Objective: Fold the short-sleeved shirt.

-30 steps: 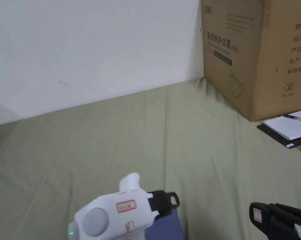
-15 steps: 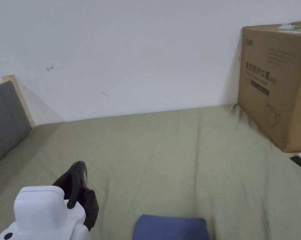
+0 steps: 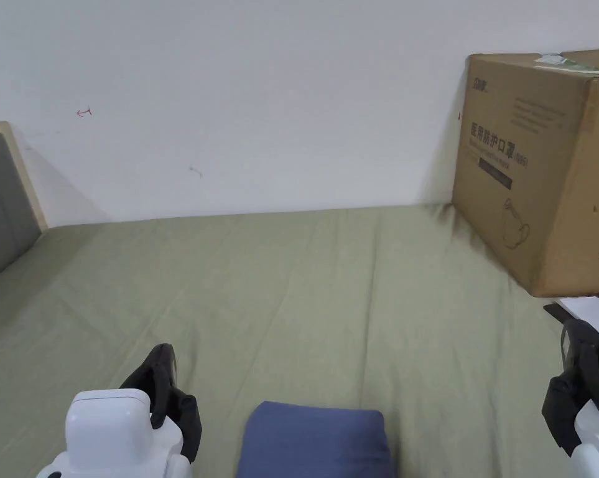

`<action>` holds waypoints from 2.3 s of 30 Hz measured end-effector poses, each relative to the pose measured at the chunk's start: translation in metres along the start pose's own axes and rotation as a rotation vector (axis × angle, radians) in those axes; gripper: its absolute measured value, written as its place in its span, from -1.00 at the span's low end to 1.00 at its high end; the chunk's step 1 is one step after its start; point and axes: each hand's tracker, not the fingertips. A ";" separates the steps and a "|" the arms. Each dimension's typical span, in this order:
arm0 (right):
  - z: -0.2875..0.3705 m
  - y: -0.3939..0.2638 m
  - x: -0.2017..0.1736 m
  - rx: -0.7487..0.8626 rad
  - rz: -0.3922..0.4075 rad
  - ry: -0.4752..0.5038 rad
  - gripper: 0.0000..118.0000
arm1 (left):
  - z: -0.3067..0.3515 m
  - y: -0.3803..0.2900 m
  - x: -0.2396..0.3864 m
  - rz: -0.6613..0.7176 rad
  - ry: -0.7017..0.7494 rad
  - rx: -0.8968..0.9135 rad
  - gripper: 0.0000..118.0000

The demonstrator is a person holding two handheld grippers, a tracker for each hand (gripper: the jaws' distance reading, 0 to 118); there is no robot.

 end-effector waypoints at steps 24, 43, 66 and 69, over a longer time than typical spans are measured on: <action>-0.161 -0.188 -0.112 -1.306 0.050 0.602 -1.00 | -0.080 -0.069 -0.112 0.510 -0.405 -0.763 -0.92; -0.129 -0.186 -0.127 -1.109 0.244 0.630 -1.00 | -0.255 -0.236 -0.063 1.144 -1.005 -1.308 1.00; -0.098 -0.127 -0.104 -1.089 -0.028 0.583 -0.99 | -0.210 -0.082 -0.228 0.488 -0.537 -1.215 -0.73; -0.092 -0.127 -0.116 -1.102 -0.003 0.595 -0.99 | -0.221 -0.068 -0.299 0.341 -0.311 -1.283 -0.73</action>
